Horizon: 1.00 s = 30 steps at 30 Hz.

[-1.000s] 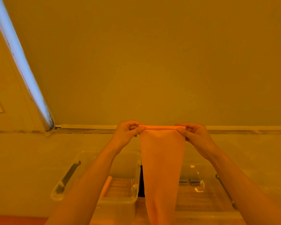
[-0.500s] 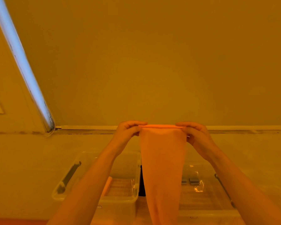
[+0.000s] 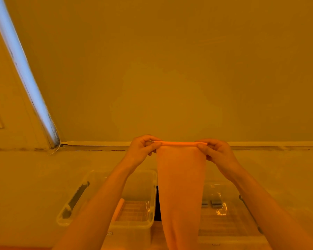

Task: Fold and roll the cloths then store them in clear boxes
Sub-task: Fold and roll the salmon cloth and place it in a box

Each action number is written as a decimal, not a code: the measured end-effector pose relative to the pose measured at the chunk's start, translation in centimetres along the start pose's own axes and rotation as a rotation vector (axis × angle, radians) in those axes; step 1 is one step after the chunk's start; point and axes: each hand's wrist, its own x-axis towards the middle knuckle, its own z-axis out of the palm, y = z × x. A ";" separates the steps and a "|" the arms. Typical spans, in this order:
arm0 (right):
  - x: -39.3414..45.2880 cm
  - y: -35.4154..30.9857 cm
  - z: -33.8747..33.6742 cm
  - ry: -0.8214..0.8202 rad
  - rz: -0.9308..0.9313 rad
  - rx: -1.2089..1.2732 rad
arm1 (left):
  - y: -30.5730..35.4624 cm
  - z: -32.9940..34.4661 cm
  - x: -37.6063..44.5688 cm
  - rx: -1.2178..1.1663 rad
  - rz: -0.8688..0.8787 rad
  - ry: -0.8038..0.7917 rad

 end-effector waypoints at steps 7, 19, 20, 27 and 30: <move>-0.1 -0.3 -0.2 -0.040 0.005 0.056 | -0.4 0.4 0.1 -0.108 0.005 0.008; 0.1 -0.4 -0.3 0.009 0.007 0.041 | -0.1 0.2 0.1 -0.098 -0.006 -0.011; 0.1 -0.3 -0.4 -0.003 0.007 0.036 | 0.0 0.1 0.1 -0.079 -0.005 -0.022; 0.3 -0.3 -0.2 -0.021 0.026 0.014 | 0.0 0.0 0.0 -0.020 -0.013 -0.004; 0.3 -0.3 0.1 -0.030 0.029 -0.017 | 0.1 0.2 0.1 0.035 -0.009 -0.024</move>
